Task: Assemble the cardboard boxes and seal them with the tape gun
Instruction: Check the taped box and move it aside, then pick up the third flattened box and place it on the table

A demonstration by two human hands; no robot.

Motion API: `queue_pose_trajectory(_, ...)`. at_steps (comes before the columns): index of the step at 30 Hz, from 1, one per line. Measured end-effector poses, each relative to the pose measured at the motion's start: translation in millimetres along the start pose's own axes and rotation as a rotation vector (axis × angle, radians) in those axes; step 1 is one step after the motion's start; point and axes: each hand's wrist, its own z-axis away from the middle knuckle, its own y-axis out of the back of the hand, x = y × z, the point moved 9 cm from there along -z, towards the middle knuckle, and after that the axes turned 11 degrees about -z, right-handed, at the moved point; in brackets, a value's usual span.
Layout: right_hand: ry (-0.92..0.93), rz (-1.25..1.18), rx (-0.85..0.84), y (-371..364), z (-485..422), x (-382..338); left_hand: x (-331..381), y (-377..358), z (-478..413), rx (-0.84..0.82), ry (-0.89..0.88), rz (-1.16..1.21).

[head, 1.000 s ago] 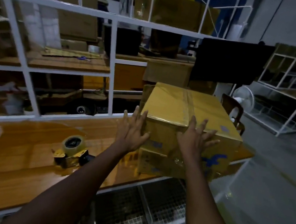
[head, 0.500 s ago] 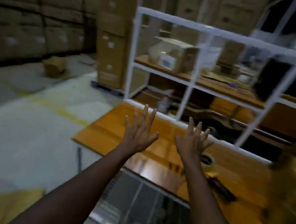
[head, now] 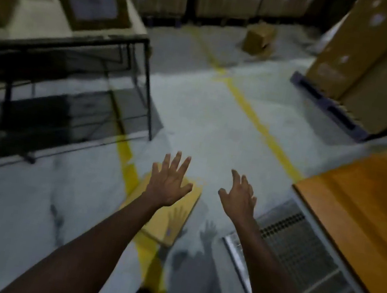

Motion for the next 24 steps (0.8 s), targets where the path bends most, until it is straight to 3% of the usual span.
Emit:
queue_pose_trajectory(5,0.015,-0.112,-0.194,-166,-64,28,-88,-122,-30,-0.189,0.102,-0.074)
queue_pose_trajectory(10,-0.061,0.039,-0.336,-343,-134,126,-143,-300,-78,-0.297,0.146,-0.066)
queue_pose_trajectory(14,-0.076,0.244,-0.322,-464,-186,209,-189,-444,-126,-0.239,0.138,-0.099)
queue_pose_trajectory(19,-0.12,0.151,-0.278,-580,-256,270,-247,-593,-194,-0.209,0.271,-0.088)
queue_pose_trajectory(24,-0.088,0.081,-0.194,-644,-298,293,-267,-681,-242,-0.199,0.293,-0.156)
